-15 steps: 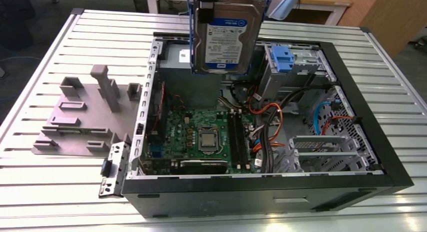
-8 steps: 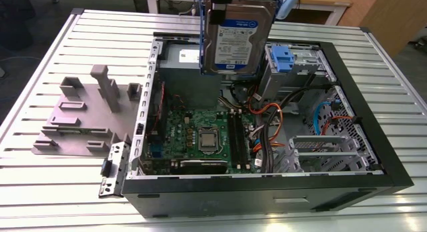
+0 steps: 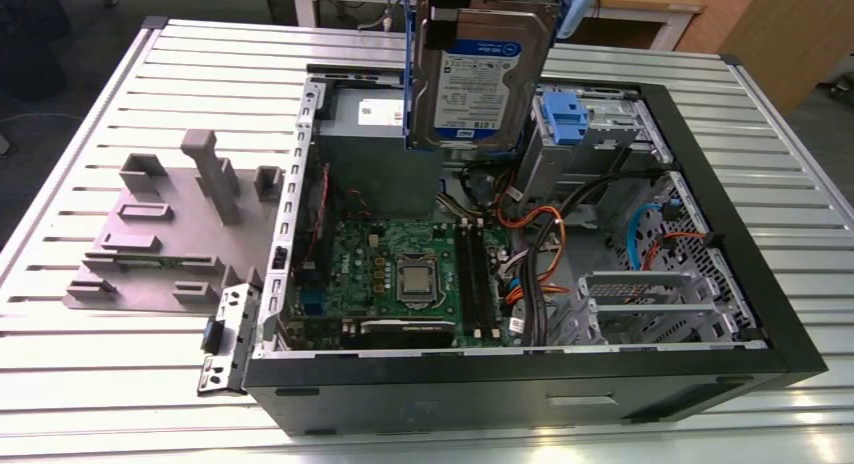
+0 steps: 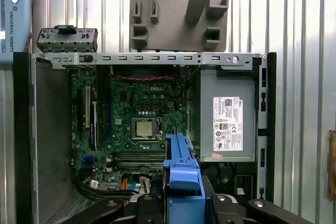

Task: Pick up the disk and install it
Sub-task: 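Insert the disk into the insertion slot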

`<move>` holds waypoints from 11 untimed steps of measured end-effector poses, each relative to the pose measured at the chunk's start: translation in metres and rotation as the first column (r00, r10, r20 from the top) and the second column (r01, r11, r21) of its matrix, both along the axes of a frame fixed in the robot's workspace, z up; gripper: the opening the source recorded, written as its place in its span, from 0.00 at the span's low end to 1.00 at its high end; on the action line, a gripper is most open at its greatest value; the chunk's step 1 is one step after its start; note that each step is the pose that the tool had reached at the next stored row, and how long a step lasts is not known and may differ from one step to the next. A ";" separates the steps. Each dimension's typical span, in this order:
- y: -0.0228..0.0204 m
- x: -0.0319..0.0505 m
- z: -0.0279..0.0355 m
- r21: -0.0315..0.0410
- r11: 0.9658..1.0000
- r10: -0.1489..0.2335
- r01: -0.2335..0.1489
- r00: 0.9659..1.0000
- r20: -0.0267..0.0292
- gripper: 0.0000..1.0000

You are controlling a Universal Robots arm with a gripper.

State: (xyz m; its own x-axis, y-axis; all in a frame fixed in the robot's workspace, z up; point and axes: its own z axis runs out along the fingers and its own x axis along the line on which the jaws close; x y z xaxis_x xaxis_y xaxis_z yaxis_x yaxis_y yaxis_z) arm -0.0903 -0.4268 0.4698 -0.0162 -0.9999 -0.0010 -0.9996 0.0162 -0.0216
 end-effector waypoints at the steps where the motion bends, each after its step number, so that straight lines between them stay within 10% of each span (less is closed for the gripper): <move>1: 0.0000 0.0000 0.0000 0.000 1.000 0.000 0.000 1.000 0.000 0.36; 11: -0.0036 0.0001 0.0000 0.000 1.000 0.000 0.000 1.000 0.000 0.36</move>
State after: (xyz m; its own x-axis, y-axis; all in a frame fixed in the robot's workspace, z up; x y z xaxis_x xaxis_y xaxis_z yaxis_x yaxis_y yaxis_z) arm -0.0902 -0.4304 0.4698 -0.0161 -0.9999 -0.0010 -0.9996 0.0162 -0.0216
